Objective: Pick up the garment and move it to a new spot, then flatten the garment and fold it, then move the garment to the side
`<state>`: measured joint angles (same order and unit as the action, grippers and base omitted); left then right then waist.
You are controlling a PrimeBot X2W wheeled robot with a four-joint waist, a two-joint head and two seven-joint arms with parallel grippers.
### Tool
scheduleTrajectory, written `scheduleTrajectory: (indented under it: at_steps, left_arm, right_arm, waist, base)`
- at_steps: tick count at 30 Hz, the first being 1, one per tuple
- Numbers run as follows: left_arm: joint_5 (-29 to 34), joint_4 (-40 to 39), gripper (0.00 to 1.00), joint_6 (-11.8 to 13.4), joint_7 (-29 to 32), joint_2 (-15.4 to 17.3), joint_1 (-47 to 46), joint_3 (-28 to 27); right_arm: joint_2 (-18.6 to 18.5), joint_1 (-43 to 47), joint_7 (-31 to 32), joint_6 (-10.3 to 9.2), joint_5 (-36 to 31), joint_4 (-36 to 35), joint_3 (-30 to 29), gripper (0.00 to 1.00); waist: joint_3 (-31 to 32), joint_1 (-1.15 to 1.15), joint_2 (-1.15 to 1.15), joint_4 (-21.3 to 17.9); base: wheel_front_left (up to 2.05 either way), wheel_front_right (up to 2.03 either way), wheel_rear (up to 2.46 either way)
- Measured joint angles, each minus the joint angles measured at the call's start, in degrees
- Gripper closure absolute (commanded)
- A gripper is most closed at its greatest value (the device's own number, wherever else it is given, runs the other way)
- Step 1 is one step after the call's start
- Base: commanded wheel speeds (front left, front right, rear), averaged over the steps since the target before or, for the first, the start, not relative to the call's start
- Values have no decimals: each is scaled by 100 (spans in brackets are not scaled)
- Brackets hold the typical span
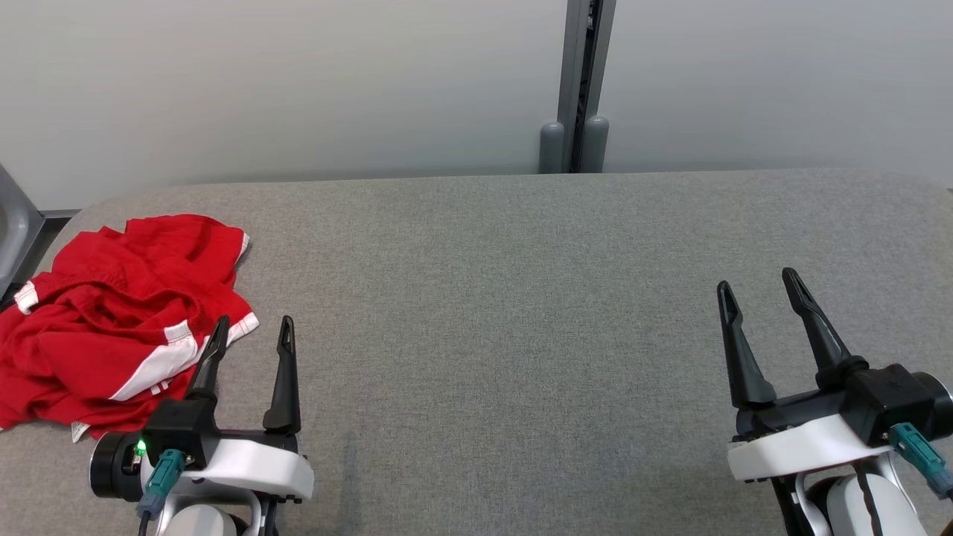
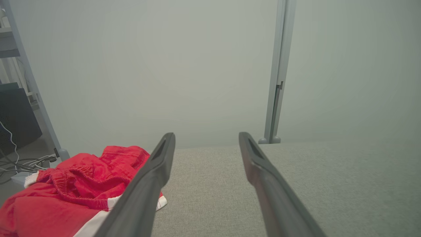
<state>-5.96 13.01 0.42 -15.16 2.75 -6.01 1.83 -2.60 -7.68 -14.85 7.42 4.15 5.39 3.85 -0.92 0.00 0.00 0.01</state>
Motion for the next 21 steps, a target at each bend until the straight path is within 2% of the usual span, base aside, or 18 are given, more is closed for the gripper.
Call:
scheduleTrajectory:
  at_steps: [21]
  left_arm:
    - [-60,85,0,12,0,0,-1,20]
  right_arm:
    - [-1,0,-5,0,10,49,40,0]
  waist:
    - [-12,0,0,67]
  base:
    - [0,0,0]
